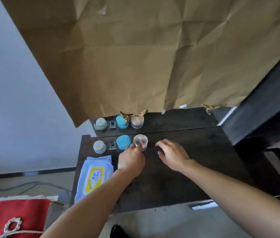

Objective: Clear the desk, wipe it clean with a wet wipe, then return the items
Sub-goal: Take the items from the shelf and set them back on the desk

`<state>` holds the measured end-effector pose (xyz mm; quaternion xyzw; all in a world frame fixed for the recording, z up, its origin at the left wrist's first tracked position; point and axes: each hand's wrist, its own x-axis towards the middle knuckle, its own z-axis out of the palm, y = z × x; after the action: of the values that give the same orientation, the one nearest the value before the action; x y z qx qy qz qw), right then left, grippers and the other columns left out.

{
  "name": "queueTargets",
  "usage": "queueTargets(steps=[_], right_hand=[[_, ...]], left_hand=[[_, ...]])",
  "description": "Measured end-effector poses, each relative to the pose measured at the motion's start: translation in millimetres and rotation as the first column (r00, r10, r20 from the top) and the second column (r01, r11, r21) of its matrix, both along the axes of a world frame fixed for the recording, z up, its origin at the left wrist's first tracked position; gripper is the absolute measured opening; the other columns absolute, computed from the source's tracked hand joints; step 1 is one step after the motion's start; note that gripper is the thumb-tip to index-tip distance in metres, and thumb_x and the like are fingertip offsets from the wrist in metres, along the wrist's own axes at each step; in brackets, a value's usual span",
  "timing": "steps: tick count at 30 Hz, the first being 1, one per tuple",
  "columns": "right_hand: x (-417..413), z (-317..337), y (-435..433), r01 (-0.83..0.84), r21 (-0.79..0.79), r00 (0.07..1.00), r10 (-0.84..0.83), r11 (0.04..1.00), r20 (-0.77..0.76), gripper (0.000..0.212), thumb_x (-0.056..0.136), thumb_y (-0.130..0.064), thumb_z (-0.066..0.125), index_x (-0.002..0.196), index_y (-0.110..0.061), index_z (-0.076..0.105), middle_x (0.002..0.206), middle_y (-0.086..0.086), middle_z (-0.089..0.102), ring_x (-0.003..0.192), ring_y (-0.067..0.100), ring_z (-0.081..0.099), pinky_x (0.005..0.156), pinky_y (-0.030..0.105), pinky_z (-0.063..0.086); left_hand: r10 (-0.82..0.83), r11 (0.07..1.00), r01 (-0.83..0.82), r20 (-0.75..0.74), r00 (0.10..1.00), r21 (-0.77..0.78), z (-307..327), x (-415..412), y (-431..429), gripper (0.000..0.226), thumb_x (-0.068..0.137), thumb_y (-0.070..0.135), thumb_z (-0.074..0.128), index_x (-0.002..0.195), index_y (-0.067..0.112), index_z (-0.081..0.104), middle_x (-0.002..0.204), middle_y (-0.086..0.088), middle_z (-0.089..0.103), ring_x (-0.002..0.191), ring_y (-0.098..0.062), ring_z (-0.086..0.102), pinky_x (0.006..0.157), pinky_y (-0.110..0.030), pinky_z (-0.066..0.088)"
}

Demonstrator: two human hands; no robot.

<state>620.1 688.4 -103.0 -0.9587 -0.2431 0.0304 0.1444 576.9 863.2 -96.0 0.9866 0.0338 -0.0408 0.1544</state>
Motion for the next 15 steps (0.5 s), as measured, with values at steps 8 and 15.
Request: queueTargets(steps=[8,15], right_hand=[[-63,23,-209,0.239,0.023,0.967,-0.240,0.971,0.088,0.029,0.090,-0.024,0.056,0.117,-0.018,0.057,0.114,0.003,0.059,0.104,0.025,0.059,0.083,0.041,0.050],[-83,46,-347,0.437,0.044,0.888,-0.438,0.899,0.137,0.028,0.089,-0.025,0.057,0.117,-0.018,0.057,0.109,0.003,0.059,0.099,0.026,0.060,0.074,0.037,0.049]], left_hand=[[-0.224,0.971,0.230,0.096,0.970,-0.056,18,-28,-195,0.022,0.091,0.028,0.046,0.106,0.018,0.058,0.110,-0.005,0.059,0.100,-0.029,0.059,0.074,-0.036,0.046],[-0.415,0.903,0.427,0.167,0.894,-0.044,43,-25,-324,0.023,0.092,0.027,0.045,0.107,0.016,0.059,0.108,-0.004,0.057,0.098,-0.029,0.059,0.072,-0.037,0.047]])
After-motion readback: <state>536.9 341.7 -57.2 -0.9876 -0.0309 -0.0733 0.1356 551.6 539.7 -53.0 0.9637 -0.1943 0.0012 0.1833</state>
